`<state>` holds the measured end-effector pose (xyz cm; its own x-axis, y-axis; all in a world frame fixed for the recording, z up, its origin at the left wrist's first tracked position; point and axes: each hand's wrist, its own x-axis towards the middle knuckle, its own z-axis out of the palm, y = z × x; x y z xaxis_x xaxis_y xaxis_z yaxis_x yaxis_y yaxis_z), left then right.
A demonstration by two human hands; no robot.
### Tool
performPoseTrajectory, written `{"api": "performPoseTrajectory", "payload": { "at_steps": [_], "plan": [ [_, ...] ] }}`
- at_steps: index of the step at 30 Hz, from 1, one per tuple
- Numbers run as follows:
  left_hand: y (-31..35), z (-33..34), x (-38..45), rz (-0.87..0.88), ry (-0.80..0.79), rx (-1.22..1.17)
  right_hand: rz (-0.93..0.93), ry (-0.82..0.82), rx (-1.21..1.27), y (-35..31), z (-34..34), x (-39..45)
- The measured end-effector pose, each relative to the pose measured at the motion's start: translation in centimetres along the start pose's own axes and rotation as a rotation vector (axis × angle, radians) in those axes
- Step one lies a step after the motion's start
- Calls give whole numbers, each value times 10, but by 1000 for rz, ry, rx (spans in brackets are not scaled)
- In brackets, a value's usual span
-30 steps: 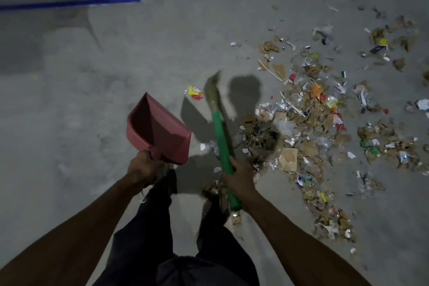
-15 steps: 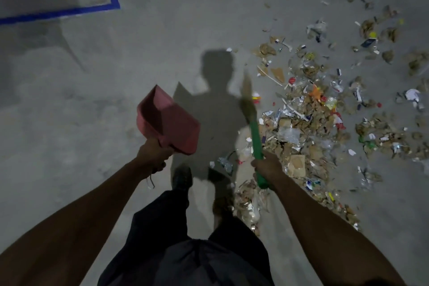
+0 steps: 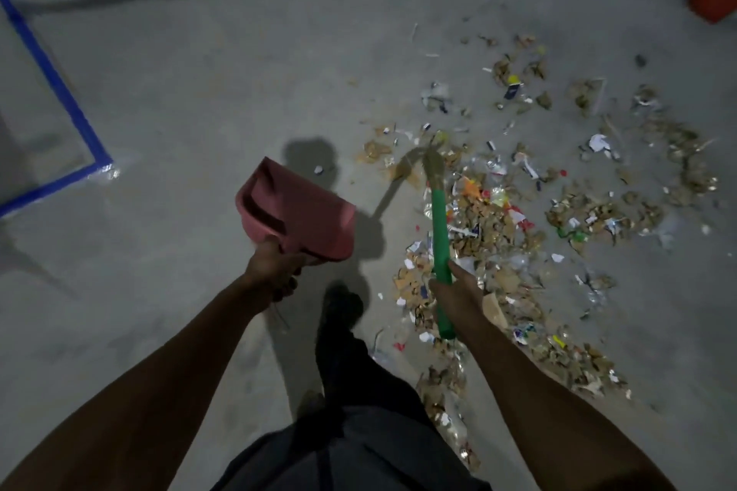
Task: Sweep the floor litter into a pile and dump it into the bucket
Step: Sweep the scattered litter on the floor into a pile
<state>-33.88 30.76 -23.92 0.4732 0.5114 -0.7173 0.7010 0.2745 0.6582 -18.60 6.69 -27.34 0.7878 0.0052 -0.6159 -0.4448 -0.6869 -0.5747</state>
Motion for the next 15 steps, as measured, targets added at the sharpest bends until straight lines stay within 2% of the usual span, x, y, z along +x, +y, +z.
{"api": "performPoseTrajectory", "payload": {
  "at_steps": [4,8,12,15],
  "plan": [
    [75,11,43,111,-81,59,25,43,-27,-44,9,43],
    [149,35,87,138,-167,126,97,77,-1,-87,5,93],
    [212,69,131,157,-201,187,172,103,137,-123,-17,128],
    [251,100,158,186,-248,247,297,104,398,-139,-37,150]
  ]
}}
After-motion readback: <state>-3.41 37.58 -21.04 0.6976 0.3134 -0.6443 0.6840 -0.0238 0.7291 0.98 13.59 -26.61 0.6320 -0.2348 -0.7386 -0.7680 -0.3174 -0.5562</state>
